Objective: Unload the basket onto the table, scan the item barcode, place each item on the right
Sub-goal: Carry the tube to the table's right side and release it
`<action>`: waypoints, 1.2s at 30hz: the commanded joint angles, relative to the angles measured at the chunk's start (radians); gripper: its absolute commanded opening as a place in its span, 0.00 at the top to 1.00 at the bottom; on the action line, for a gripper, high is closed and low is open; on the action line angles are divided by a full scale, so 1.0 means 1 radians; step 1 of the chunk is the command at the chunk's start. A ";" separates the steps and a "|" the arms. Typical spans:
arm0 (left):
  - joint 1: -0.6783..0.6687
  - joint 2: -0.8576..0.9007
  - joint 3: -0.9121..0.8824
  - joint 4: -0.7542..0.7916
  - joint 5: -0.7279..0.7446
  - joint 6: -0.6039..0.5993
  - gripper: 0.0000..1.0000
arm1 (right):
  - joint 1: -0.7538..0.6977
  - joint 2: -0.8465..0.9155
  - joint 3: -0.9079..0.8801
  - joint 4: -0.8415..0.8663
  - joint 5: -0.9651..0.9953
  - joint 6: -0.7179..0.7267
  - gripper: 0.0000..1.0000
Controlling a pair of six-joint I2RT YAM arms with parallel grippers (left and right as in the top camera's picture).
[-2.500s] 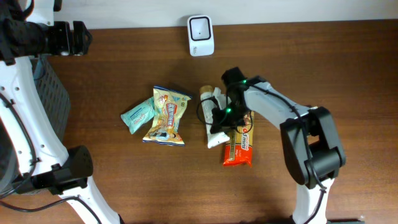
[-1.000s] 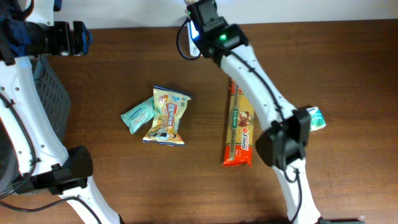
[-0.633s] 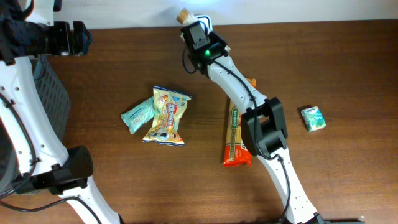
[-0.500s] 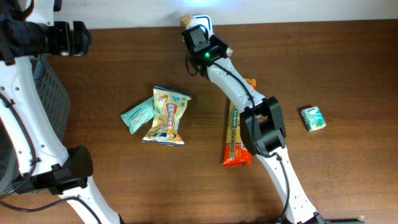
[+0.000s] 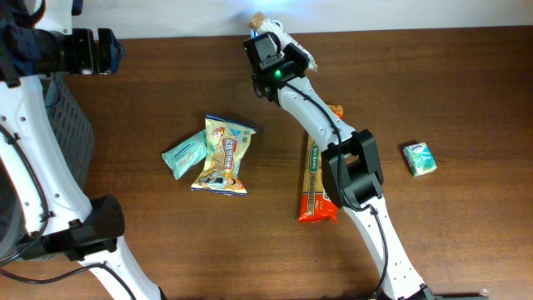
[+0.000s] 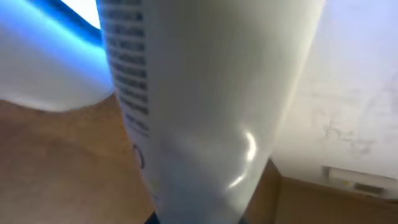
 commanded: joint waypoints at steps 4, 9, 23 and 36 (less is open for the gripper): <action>0.002 -0.010 0.003 0.001 0.008 0.006 0.01 | -0.021 -0.345 0.025 -0.238 -0.399 0.264 0.96; 0.002 -0.010 0.003 0.002 0.008 0.006 0.01 | -0.085 -0.639 0.025 -0.595 -0.677 0.542 0.96; 0.002 -0.010 0.003 0.002 0.008 0.006 0.01 | -0.531 -0.668 -0.673 -0.695 -0.675 0.871 0.96; 0.002 -0.010 0.003 0.001 0.008 0.006 0.01 | -0.562 -0.668 -0.871 -0.572 -0.771 0.783 0.34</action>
